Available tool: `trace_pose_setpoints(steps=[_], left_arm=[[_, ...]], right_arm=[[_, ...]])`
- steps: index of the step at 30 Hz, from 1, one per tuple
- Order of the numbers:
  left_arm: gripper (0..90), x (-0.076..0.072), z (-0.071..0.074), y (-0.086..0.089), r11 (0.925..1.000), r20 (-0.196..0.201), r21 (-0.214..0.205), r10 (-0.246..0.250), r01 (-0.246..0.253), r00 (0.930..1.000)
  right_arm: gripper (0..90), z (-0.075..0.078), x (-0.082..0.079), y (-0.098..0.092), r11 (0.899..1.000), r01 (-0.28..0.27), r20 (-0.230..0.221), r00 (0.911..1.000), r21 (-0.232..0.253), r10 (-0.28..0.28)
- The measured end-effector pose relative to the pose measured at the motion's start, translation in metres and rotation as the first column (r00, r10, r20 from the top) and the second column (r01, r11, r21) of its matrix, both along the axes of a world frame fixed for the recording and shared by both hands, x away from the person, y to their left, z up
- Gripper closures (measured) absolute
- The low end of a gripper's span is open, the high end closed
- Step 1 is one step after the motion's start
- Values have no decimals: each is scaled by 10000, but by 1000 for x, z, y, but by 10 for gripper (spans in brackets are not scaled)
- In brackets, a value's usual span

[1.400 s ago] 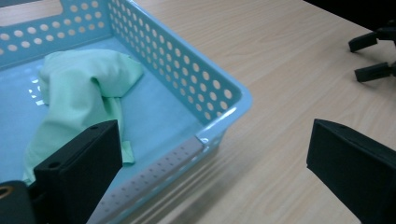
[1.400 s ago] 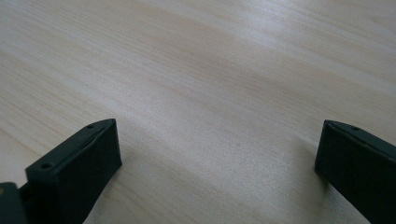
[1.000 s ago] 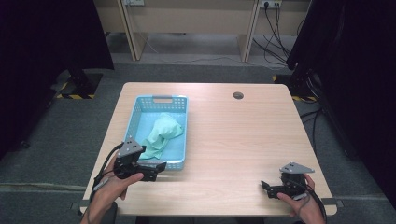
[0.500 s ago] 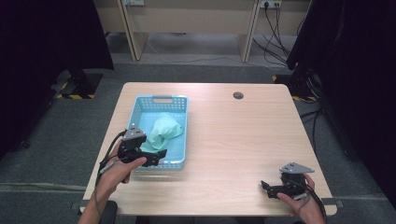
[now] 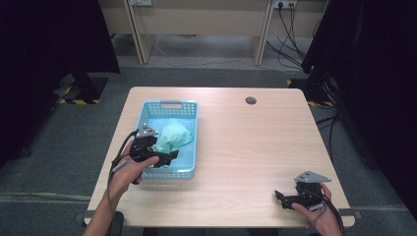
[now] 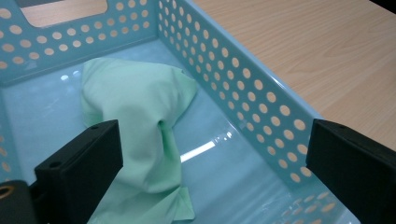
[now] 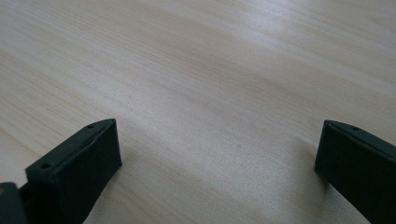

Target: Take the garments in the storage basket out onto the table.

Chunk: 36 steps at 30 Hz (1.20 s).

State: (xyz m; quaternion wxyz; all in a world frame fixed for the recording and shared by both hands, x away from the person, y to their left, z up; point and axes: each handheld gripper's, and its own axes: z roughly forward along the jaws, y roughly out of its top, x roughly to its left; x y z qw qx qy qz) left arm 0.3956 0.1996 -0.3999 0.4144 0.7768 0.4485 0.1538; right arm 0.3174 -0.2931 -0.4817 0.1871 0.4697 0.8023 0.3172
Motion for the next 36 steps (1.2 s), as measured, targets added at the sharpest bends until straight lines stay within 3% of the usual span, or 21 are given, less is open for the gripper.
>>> trace_pose_setpoints(steps=[10,13,17,25,36], left_arm=[[33,22,-8,2,9994,-323,226,285,-278,9991],[41,29,-11,1,9993,-725,163,345,-334,9968],[41,30,-8,-1,9993,-520,326,200,-183,9984],[41,37,-4,1,9993,-707,150,356,-346,9969],[42,48,-7,-1,9984,-840,335,493,-466,9952]], right_arm=[[4,0,0,0,10000,-2,1,10000,-1,2],[4,0,0,0,10000,-2,1,10000,-2,2],[3,0,0,0,10000,-1,1,10000,-1,1],[4,0,0,0,10000,-3,1,10000,-1,3],[4,0,0,0,10000,-2,2,10000,-2,2]])
